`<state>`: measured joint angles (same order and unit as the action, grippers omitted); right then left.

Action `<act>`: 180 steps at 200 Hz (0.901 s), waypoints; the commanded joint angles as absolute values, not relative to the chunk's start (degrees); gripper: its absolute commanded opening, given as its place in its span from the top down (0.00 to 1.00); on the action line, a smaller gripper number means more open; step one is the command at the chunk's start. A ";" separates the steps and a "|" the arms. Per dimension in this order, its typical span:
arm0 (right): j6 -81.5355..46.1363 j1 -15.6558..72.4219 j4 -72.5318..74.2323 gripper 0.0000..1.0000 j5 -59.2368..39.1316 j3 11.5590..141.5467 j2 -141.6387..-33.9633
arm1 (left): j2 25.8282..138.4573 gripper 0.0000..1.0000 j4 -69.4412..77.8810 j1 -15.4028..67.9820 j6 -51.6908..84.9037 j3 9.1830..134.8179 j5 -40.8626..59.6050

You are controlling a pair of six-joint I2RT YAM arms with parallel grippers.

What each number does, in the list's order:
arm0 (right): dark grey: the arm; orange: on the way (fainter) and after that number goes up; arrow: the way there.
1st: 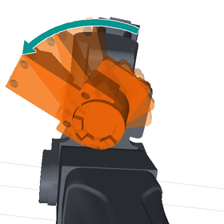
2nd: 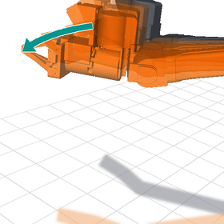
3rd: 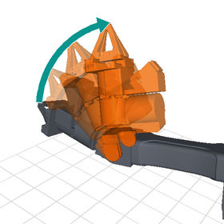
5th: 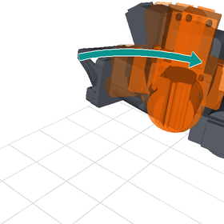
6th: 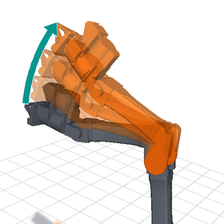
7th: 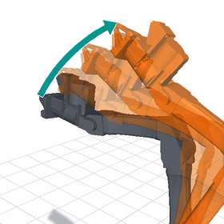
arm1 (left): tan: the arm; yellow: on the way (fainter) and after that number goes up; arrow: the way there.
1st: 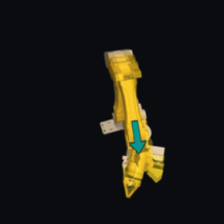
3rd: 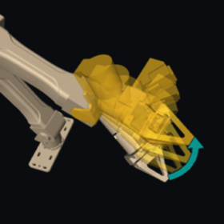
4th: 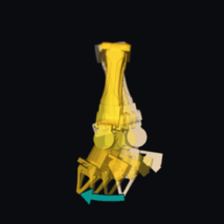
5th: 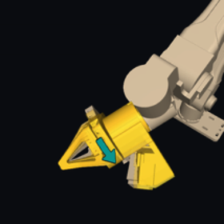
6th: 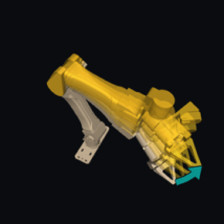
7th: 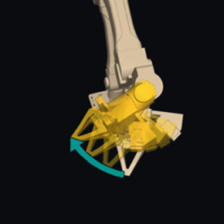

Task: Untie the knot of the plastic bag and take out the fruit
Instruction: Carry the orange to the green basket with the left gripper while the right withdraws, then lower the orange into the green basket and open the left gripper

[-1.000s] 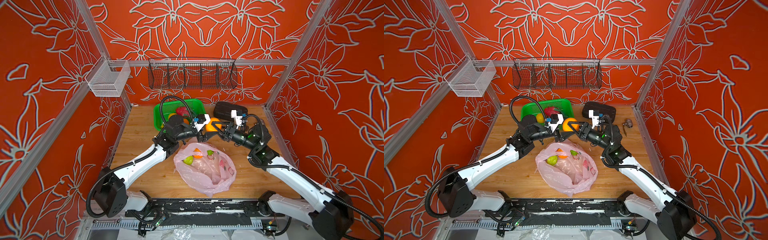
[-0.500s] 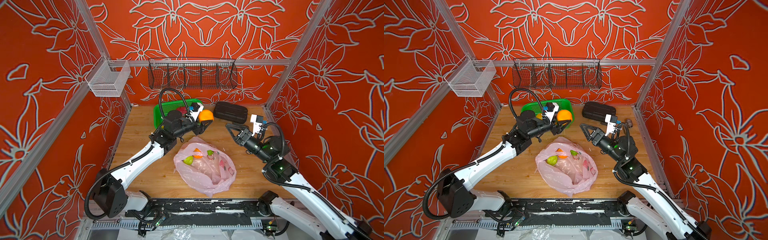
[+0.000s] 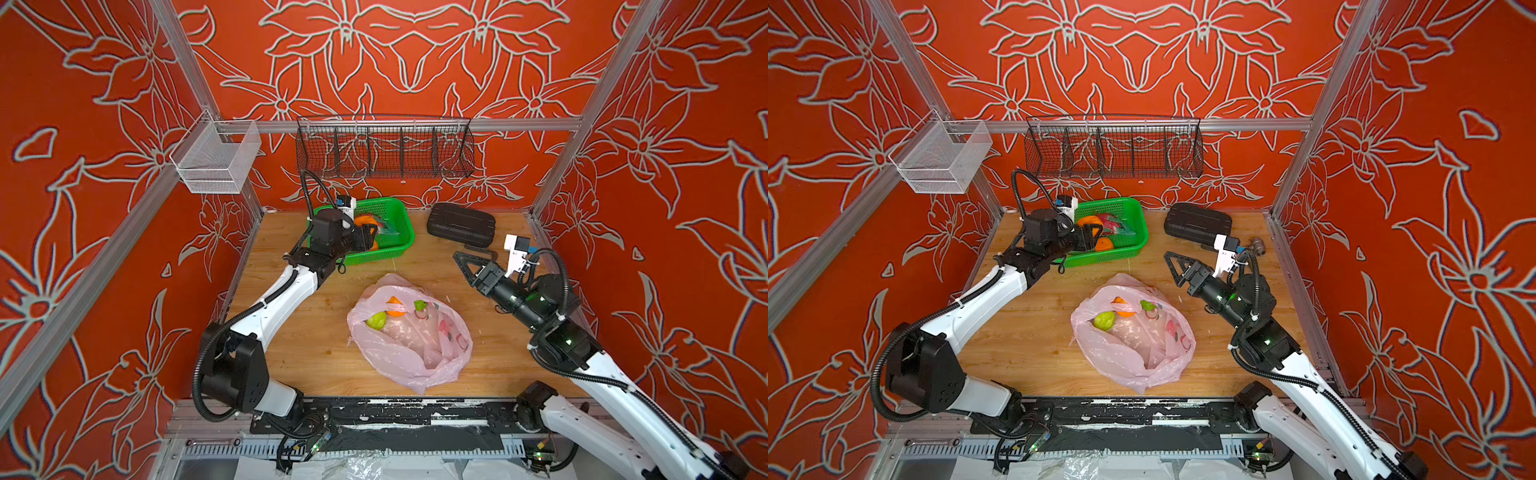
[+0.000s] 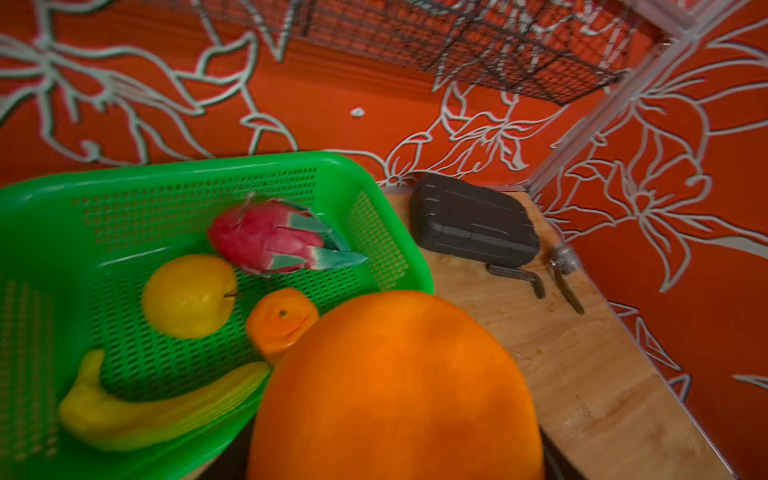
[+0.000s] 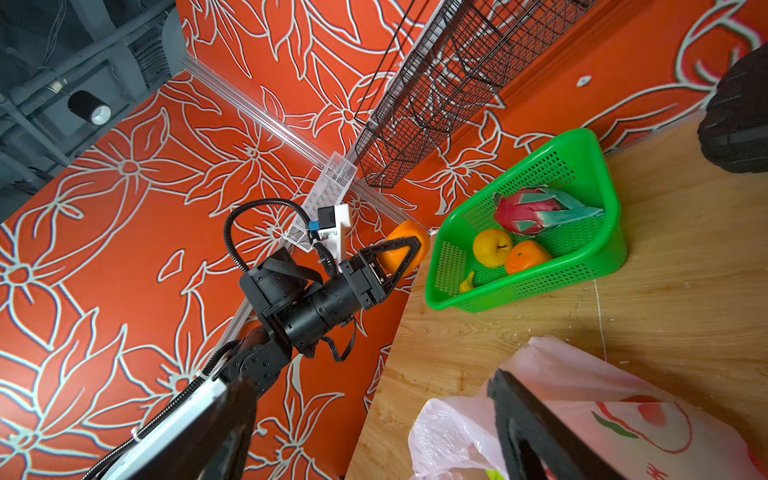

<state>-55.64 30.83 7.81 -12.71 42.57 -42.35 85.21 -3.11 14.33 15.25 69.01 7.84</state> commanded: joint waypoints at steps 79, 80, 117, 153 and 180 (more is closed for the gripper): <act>-53.80 30.67 5.81 0.10 -12.13 43.05 -42.10 | 105.40 0.54 -28.88 5.71 18.37 86.85 4.06; -53.79 30.67 5.80 0.10 -12.13 43.01 -42.10 | 105.61 0.54 -28.94 5.71 18.37 86.98 4.01; -53.58 30.63 5.54 0.10 -12.14 43.45 -42.62 | 110.50 0.54 -31.72 5.69 17.56 91.04 3.01; -53.71 30.63 5.83 0.10 -12.29 43.50 -43.22 | 114.74 0.53 -33.84 5.70 16.56 94.26 1.32; -53.93 30.62 6.06 0.10 -12.73 43.84 -43.65 | 119.11 0.52 -37.01 5.71 15.30 98.62 1.76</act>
<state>-54.17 30.83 5.41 -12.62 42.57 -43.53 115.63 -32.64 5.78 16.99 95.09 2.48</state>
